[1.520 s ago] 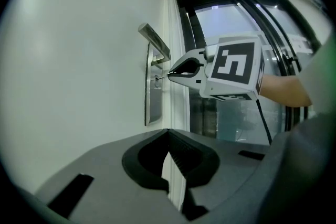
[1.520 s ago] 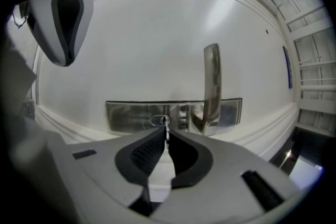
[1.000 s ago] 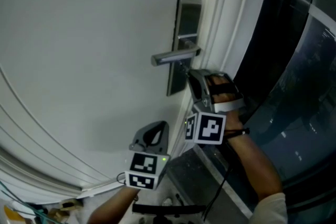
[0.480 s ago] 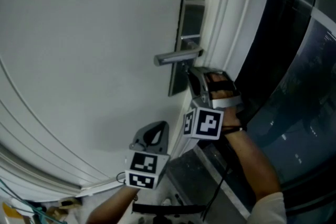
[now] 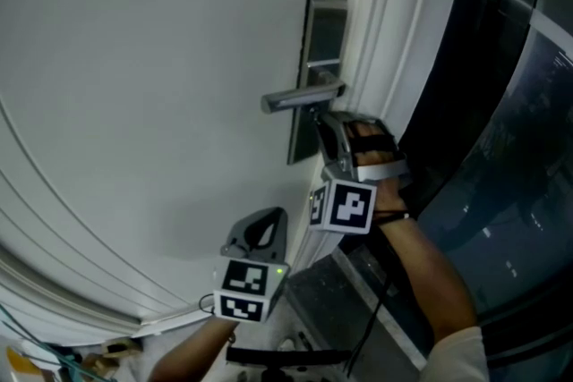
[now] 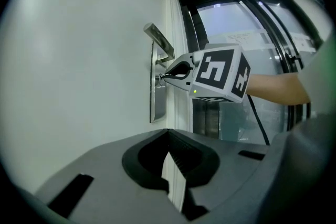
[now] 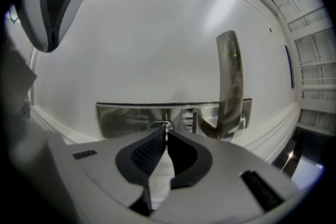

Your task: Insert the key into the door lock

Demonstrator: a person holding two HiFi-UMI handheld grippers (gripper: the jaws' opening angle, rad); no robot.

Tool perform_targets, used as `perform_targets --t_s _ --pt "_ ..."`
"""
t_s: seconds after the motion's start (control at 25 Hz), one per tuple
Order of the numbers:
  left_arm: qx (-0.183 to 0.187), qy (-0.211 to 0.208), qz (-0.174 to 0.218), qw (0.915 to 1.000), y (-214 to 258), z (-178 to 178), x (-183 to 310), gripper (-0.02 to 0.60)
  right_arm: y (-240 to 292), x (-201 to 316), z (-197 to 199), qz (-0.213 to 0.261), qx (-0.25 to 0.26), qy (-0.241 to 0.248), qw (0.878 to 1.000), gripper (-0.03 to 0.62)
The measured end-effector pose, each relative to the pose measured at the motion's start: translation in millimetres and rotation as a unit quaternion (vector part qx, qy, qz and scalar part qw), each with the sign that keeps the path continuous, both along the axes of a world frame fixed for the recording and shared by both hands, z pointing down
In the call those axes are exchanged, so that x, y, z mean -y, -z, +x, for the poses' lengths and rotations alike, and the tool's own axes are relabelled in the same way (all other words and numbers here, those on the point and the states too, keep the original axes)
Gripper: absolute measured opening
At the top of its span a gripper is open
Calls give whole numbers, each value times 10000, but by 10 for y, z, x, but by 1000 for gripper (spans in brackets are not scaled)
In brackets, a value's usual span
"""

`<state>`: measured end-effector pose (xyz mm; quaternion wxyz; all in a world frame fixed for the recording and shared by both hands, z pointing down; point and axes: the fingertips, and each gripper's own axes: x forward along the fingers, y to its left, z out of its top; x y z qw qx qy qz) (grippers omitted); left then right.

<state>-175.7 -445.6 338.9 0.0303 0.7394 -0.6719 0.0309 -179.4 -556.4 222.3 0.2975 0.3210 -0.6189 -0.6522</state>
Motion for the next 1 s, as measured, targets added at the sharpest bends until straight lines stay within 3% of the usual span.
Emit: perform_targets --t_s 0.2,0.52,1.0 --pt "-1 -14 20 10000 18 22 -32 3 -11 -3 15 -25 206 34 9998 28" --pt "-60 -57 10 10000 -14 8 -131 3 -11 -114 103 -583 679 23 9960 41" --pt "-98 -407 47 9991 -13 144 -420 3 -199 -583 395 -1415 1389 -115 9801 41"
